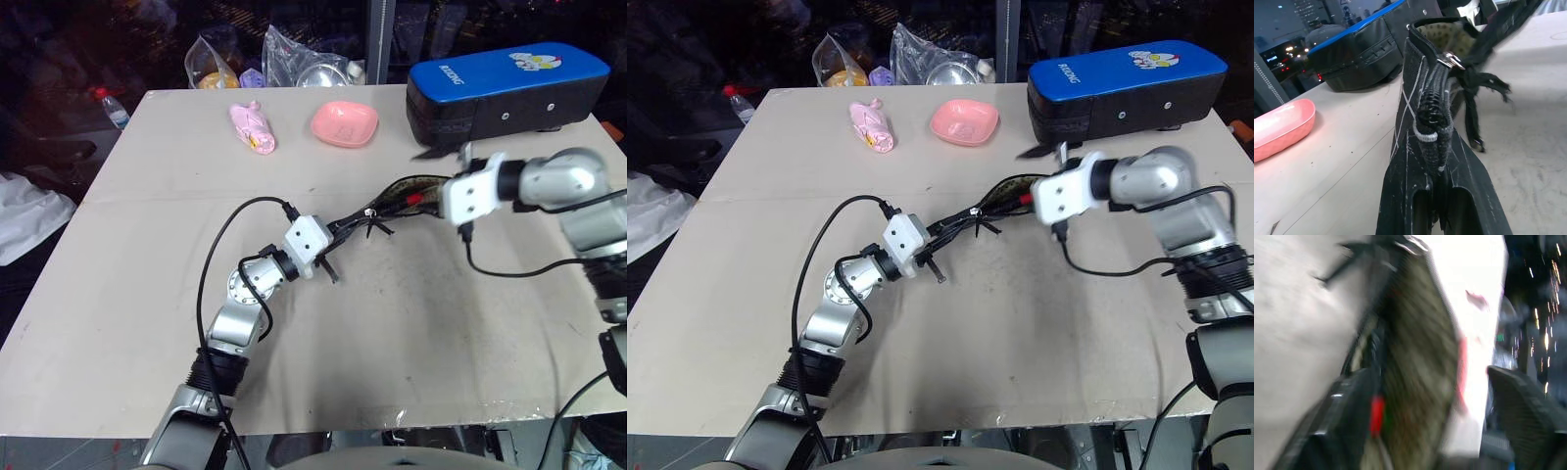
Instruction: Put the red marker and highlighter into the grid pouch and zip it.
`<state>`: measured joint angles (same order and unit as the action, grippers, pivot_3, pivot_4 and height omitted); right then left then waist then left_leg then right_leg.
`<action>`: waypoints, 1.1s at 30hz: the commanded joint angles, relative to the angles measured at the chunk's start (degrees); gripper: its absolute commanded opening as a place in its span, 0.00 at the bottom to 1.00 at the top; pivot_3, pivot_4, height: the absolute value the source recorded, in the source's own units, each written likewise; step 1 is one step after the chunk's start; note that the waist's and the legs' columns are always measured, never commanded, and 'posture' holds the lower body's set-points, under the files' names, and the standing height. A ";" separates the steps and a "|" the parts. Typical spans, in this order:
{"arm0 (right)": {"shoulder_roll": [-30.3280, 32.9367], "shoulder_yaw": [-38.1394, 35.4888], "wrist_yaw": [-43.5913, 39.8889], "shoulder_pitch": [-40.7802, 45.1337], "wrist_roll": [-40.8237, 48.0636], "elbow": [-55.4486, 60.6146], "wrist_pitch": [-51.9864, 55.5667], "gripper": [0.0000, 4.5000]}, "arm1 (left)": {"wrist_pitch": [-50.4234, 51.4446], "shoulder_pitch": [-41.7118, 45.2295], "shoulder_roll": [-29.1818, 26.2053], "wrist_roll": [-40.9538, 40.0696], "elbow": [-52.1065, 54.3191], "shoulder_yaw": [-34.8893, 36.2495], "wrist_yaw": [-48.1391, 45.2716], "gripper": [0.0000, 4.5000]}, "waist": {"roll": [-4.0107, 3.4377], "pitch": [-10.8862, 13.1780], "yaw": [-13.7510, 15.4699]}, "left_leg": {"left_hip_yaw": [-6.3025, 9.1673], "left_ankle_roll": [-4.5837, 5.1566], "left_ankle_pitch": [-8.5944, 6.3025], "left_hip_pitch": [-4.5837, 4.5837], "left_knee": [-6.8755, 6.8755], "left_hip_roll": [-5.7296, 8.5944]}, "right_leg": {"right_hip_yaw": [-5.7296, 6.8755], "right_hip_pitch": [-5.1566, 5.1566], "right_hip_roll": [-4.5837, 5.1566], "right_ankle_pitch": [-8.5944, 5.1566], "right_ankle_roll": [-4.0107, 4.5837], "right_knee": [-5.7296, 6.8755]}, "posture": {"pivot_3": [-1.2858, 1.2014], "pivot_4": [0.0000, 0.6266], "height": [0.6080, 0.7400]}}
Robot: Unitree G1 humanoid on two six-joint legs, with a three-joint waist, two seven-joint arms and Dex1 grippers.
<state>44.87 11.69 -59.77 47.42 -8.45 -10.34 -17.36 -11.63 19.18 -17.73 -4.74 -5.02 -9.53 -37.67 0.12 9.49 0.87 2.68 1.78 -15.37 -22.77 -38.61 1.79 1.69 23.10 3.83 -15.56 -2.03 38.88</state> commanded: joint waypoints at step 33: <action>-25.99 -16.51 30.47 -15.79 47.29 36.93 98.99 0.97 | -2.07 0.73 0.13 2.32 -2.00 -3.79 -4.55 0.00 | 0.03 -0.03 -0.13 | 0.10 0.17 -0.10 -0.02 0.04 0.04 | 0.12 0.00 0.04 0.02 0.01 0.03 | 0.52 0.24 0.98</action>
<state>19.37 -3.27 -30.24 30.59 37.73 25.75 81.22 -12.70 19.41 -17.75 -2.36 -7.50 -13.41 -42.26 0.15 9.45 0.73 2.78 1.98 -15.48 -22.79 -38.57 1.83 1.81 23.10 3.87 -15.55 -2.02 38.90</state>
